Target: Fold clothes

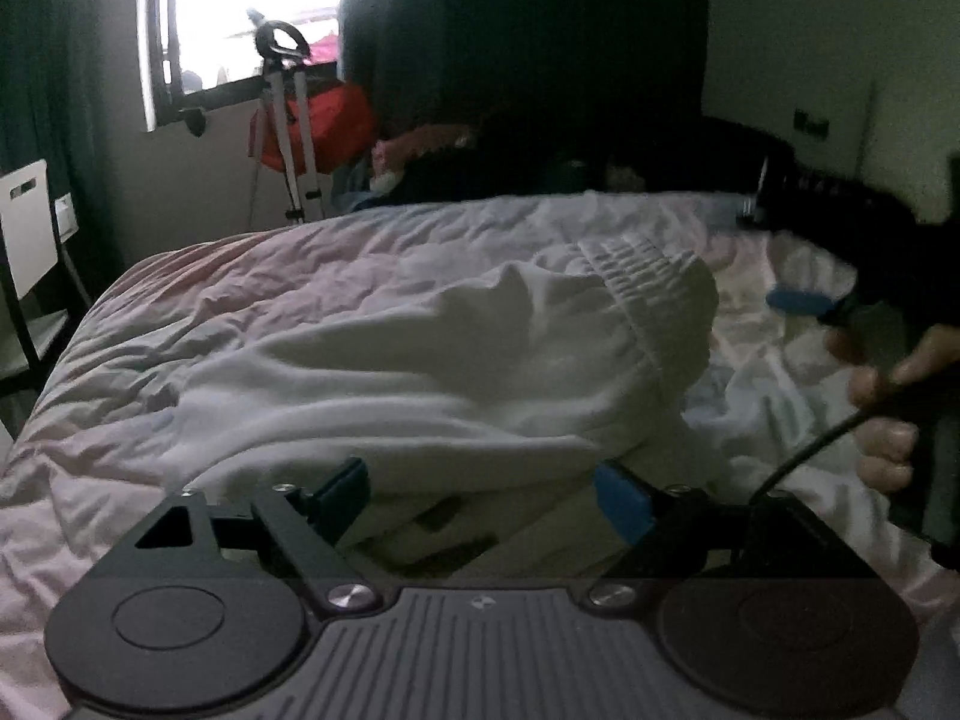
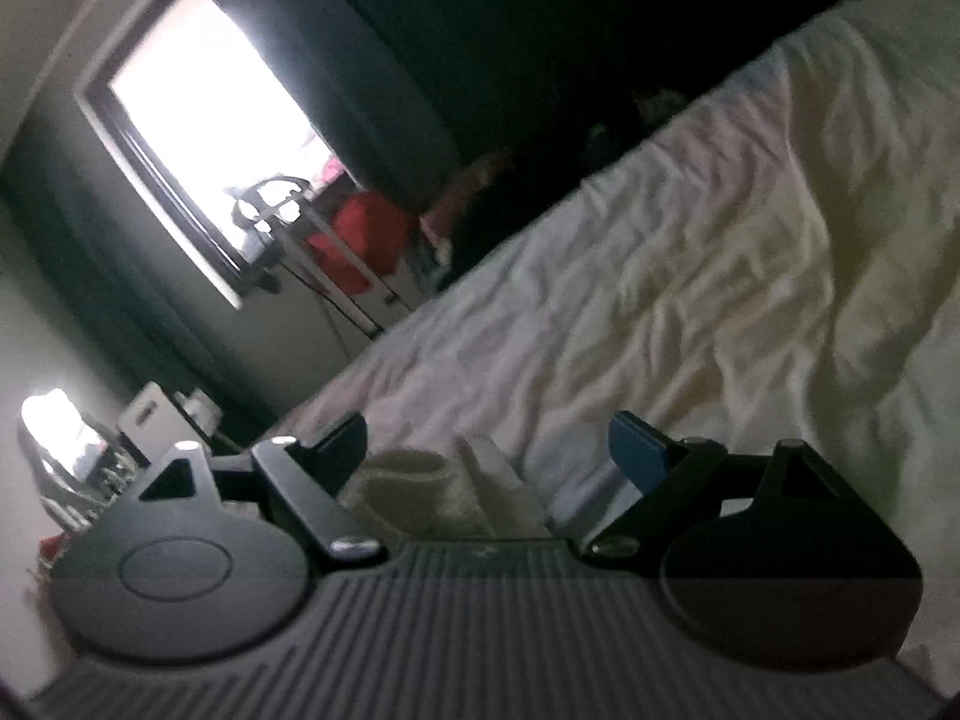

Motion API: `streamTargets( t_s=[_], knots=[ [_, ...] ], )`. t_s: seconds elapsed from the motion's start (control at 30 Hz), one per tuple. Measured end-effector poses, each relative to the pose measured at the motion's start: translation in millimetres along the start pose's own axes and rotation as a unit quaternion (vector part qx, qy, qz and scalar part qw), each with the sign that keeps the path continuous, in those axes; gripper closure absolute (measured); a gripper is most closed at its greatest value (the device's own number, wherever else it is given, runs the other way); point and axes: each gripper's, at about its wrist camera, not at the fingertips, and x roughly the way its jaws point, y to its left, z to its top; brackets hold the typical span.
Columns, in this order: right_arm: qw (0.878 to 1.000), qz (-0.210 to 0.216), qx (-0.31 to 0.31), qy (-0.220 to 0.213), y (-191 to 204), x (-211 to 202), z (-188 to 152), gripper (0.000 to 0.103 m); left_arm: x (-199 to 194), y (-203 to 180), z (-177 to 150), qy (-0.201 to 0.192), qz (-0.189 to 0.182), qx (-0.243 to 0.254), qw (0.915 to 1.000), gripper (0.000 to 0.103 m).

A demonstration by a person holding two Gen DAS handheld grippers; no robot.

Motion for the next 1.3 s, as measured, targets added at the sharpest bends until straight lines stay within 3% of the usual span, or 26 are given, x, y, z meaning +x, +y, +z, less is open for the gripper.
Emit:
streamTargets(
  t_s=[0.1, 0.23, 0.3, 0.4, 0.63, 0.83, 0.97, 1.17, 1.3],
  knots=[
    [0.999, 0.006, 0.032, 0.019, -1.2, 0.7, -11.7, 0.013, -8.0, 21.2, -8.2, -0.020, 0.012, -0.015, 0.9996, 0.018],
    [0.993, 0.052, 0.099, 0.026, -1.2, -10.4, -27.9, 0.013, -12.0, 38.0, -5.7, -0.038, 0.051, -0.011, 0.9979, 0.017],
    [0.989, 0.076, 0.128, 0.025, -3.3, -13.2, -35.3, 0.013, -9.9, 44.8, -2.4, -0.040, 0.064, -0.012, 0.9971, 0.015],
    [0.985, 0.086, 0.134, 0.058, -0.4, -6.7, -45.9, 0.013, -4.6, 48.4, -1.7, -0.034, 0.071, -0.007, 0.9969, 0.013],
    [0.994, 0.023, 0.054, 0.094, 18.1, 17.1, -58.8, 0.013, 22.4, 39.3, -10.2, -0.016, 0.102, 0.070, 0.9922, 0.007],
    [0.993, 0.008, 0.022, 0.119, 21.5, 26.2, -69.2, 0.014, 36.8, 31.7, -20.9, -0.007, 0.132, 0.112, 0.9849, 0.005],
    [0.994, -0.001, -0.017, 0.110, 31.7, 23.7, -71.9, 0.035, 40.7, 32.5, -24.6, -0.010, 0.147, 0.115, 0.9823, 0.002],
    [0.996, 0.003, -0.045, 0.082, 37.7, 12.3, -66.7, 0.053, 43.7, 33.2, -27.4, -0.017, 0.163, 0.106, 0.9808, 0.001],
    [0.996, 0.034, -0.082, 0.030, 52.9, -3.0, -57.2, 0.060, 44.1, 30.1, -29.8, -0.026, 0.170, 0.124, 0.9774, 0.001]
  ],
)
